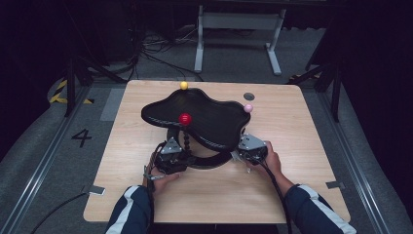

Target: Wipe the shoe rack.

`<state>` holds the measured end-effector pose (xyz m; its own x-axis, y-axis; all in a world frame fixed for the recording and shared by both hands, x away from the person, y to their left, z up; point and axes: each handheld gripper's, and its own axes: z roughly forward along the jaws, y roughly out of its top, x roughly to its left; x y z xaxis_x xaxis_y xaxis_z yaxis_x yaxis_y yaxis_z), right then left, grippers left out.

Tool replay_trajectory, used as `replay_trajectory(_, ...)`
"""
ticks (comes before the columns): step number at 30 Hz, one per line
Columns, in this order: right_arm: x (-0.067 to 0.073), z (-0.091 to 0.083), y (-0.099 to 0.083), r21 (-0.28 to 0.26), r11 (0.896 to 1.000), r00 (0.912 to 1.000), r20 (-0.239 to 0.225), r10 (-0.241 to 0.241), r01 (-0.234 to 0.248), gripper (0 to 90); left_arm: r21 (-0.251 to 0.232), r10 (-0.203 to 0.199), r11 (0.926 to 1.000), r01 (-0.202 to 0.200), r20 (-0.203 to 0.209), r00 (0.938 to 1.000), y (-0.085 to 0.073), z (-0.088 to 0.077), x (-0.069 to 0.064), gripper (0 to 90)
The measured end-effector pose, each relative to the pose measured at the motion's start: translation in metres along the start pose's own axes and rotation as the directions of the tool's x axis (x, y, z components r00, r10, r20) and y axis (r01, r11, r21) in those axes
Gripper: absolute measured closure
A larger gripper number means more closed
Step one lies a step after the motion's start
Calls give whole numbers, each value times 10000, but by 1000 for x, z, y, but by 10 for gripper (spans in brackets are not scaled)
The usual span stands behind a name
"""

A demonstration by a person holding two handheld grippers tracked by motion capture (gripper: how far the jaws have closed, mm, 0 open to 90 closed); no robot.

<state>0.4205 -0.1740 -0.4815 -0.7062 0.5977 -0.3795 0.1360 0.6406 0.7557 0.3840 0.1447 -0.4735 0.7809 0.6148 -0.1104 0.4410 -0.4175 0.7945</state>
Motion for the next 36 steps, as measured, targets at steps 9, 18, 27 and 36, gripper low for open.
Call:
replay_trajectory(9, 0, 0, 1, 68, 9999, 9999, 25, -110, 110, 809, -715, 499, 9961, -525, -380, 9980, 7, -21, -16, 619)
replay_trajectory(18, -1, -1, 0, 173, 9998, 9997, 174, -141, 138, 810, -813, 719, 9939, -740, -281, 9970, 11, -20, -21, 746)
replay_trajectory(27, 15, -8, 7, 170, 9990, 9982, -441, -408, 416, 809, -876, 821, 9927, -824, -70, 9966, 16, -11, -31, 744)
replay_trajectory(36, 45, -16, 20, 17, 9969, 9899, -1181, -785, 793, 807, -936, 958, 9912, -936, 189, 9952, 21, 0, -40, 743)
